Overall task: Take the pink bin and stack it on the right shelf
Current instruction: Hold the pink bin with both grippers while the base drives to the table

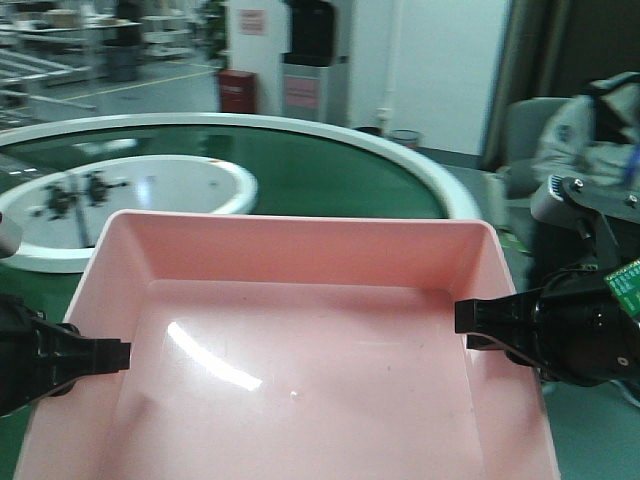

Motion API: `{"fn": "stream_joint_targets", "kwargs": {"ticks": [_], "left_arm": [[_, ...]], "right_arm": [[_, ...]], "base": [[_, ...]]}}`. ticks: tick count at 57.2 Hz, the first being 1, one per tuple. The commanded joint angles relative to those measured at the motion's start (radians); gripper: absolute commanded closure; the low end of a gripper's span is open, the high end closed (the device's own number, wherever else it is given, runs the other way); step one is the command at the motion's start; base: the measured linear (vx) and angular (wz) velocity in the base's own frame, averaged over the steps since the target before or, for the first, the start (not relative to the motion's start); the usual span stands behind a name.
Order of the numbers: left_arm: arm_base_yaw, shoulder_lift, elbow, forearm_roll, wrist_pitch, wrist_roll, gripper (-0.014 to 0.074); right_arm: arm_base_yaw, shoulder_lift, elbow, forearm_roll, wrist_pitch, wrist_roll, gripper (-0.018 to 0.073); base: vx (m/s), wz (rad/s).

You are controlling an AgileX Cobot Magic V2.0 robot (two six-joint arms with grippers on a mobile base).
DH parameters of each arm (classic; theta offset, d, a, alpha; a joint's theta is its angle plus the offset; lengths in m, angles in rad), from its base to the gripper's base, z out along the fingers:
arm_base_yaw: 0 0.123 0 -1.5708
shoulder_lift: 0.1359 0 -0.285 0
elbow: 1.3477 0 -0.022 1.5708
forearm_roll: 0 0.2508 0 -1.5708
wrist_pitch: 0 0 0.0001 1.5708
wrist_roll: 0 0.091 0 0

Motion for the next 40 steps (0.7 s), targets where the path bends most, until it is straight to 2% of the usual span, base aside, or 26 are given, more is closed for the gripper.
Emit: {"fn": "stream_joint_targets", "kwargs": {"ticks": [1, 23, 40], "left_arm": [[0.011, -0.028, -0.027, 0.003, -0.063, -0.012, 0.0598], [0.011, -0.028, -0.027, 0.003, -0.063, -0.012, 0.0598], [0.011, -0.029, -0.027, 0.003, -0.063, -0.012, 0.0598]], "right_arm": [[-0.018, -0.034, -0.030, -0.065, -0.100, 0.001, 0.0568], [-0.018, -0.035, -0.030, -0.065, -0.099, 0.001, 0.0568], [-0.018, -0.035, -0.030, -0.065, -0.099, 0.001, 0.0568]], "base": [[-0.17, -0.76], [-0.13, -0.73], [0.01, -0.75]]}}
